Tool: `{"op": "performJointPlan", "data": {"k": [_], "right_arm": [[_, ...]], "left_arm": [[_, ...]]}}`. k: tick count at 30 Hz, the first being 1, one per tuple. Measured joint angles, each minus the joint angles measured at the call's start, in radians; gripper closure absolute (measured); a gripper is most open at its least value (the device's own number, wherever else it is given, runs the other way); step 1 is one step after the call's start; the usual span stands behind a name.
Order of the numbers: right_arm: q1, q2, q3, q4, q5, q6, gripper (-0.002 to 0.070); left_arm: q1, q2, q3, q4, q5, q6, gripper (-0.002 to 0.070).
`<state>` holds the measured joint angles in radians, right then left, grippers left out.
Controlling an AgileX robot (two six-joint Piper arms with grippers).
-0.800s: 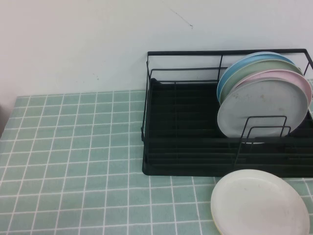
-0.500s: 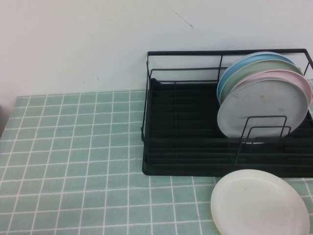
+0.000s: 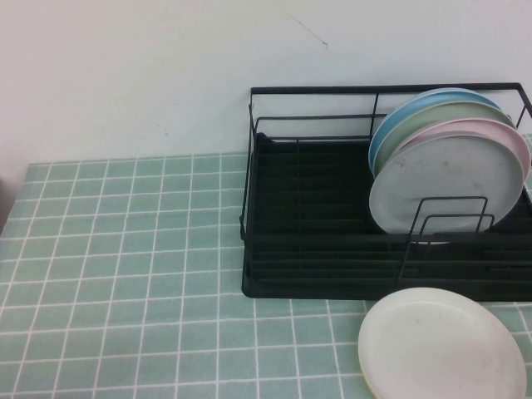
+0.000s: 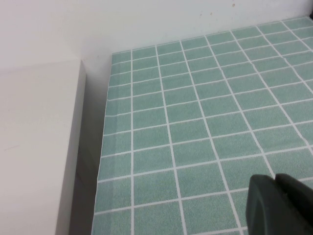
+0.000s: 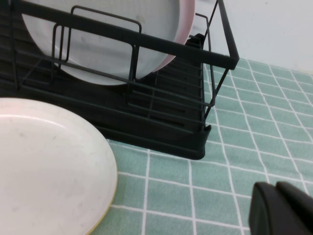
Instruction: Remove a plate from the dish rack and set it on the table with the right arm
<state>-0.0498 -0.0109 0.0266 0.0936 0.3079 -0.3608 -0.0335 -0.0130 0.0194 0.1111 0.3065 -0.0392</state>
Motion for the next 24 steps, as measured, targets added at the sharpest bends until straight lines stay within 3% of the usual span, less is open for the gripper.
{"op": "performJointPlan", "data": {"k": [18,24], "right_arm": [[0.0,0.0,0.0,0.0,0.0,0.0,0.0678],[0.0,0.0,0.0,0.1,-0.002,0.0,0.0678]], "left_arm": [[0.0,0.0,0.0,0.0,0.0,0.0,0.0678],[0.0,0.0,0.0,0.0,0.0,0.0,0.0678]]}}
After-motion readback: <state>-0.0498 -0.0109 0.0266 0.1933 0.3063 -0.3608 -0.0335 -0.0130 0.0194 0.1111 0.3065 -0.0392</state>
